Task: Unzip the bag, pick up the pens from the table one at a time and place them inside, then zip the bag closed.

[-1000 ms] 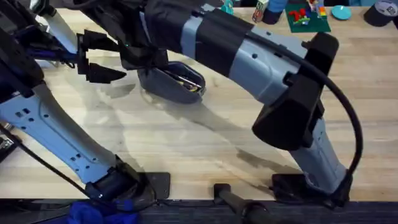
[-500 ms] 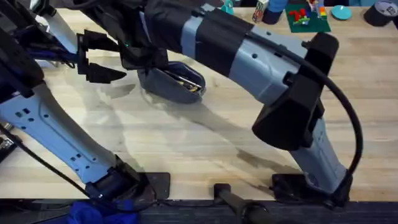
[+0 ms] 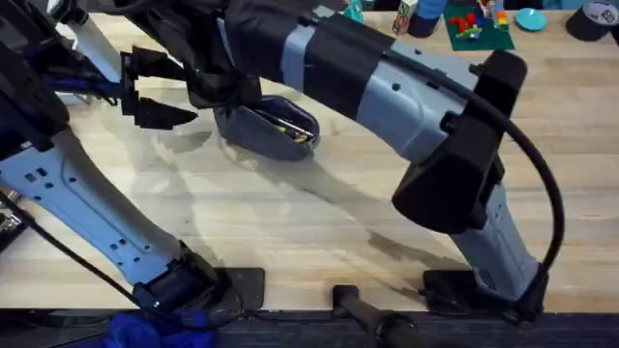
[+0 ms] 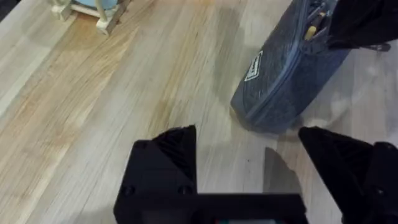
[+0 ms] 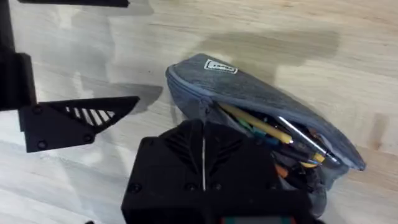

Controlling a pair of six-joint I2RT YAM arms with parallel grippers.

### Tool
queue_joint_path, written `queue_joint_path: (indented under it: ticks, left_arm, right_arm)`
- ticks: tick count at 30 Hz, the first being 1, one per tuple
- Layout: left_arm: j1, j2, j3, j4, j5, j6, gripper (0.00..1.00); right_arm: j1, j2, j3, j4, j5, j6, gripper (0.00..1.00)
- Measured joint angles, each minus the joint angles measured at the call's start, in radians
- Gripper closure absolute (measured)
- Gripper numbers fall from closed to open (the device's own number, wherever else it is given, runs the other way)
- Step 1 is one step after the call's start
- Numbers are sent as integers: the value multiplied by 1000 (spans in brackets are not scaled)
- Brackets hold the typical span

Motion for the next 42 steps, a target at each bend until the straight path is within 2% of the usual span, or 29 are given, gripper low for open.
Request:
queue_joint_path:
  ticks: [4, 10, 15, 20, 25, 31, 38, 42]
  left_arm:
    - [-31, 0, 0, 0, 0, 0, 8]
    - [-109, 0, 0, 0, 0, 0, 2]
    - [-163, 0, 0, 0, 0, 0, 67]
    - [-195, 0, 0, 0, -9, 0, 70]
    - [-204, 0, 0, 0, -21, 0, 112]
    - [-204, 0, 0, 0, -35, 0, 264]
    - [-204, 0, 0, -8, -45, 0, 550]
    - [-204, 0, 0, -24, -58, 0, 883]
  right_arm:
    - [0, 0, 0, 0, 0, 0, 971]
    - [0, 0, 0, 0, 3, 0, 971]
    - [0, 0, 0, 0, 3, 0, 971]
    - [0, 0, 0, 0, 3, 0, 971]
    - [0, 0, 0, 0, 3, 0, 971]
    - [0, 0, 0, 0, 3, 0, 969]
    - [0, 0, 0, 0, 3, 0, 972]
    - [-2, 0, 0, 2, 7, 0, 971]
